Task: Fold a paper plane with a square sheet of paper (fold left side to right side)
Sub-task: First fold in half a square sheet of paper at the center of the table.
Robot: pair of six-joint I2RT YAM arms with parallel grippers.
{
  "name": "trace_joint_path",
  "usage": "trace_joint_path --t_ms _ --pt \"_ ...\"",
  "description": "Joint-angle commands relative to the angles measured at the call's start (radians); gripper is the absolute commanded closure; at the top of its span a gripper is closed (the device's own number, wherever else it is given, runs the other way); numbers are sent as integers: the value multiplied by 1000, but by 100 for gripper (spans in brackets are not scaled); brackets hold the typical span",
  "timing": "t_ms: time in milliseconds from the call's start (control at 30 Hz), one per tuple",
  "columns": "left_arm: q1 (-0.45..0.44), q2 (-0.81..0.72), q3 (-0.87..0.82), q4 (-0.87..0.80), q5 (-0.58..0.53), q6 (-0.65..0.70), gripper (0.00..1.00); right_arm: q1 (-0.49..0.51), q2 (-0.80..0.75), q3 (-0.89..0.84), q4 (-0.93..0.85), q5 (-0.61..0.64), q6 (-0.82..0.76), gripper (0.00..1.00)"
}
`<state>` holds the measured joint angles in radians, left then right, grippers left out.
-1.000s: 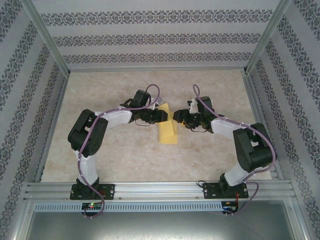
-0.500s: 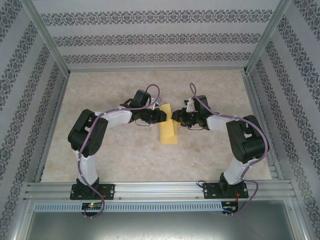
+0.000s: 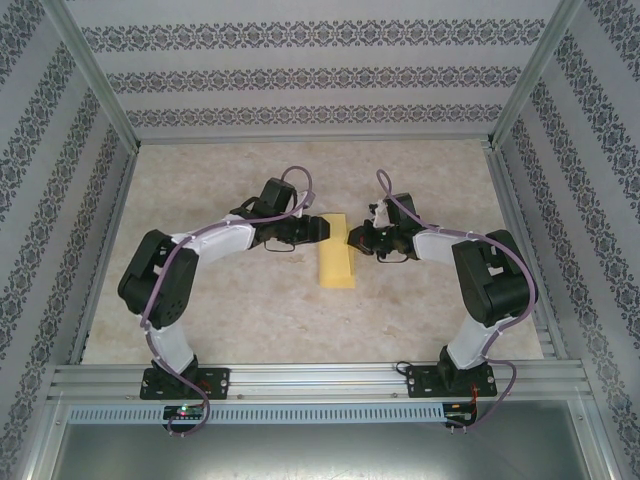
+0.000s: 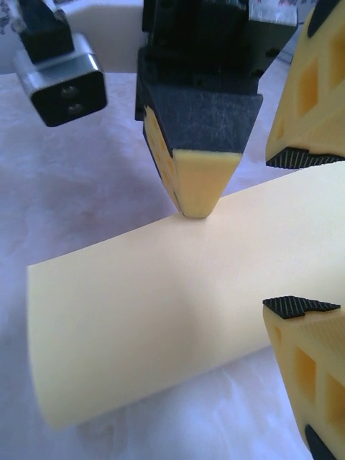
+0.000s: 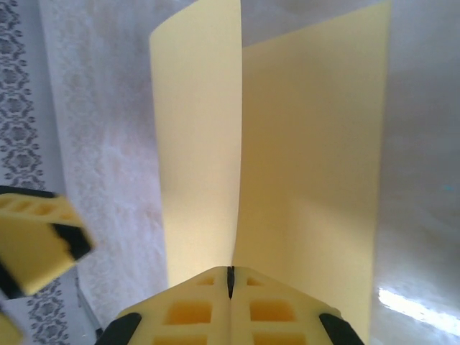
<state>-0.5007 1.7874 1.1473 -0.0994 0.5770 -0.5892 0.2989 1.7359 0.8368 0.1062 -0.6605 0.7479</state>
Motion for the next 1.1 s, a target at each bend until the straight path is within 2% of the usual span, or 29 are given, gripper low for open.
trace_joint_path --t_ms 0,267,567,700,867,1067 --pt "-26 1 -31 -97 -114 -40 46 3 -1 -8 -64 66 -54 100" --pt "-73 110 10 -56 -104 -79 45 7 25 10 -97 107 -86 99" --pt "-89 153 42 -110 -181 -83 47 9 38 8 -108 122 -103 97" --pt "-91 172 53 -130 -193 -78 50 5 13 5 -120 140 -114 86" --pt "-97 187 63 -148 -197 -66 52 -3 -92 -4 -197 257 -171 67" --pt "-107 209 85 -182 -215 -51 52 -28 -229 -52 -241 372 -195 60"
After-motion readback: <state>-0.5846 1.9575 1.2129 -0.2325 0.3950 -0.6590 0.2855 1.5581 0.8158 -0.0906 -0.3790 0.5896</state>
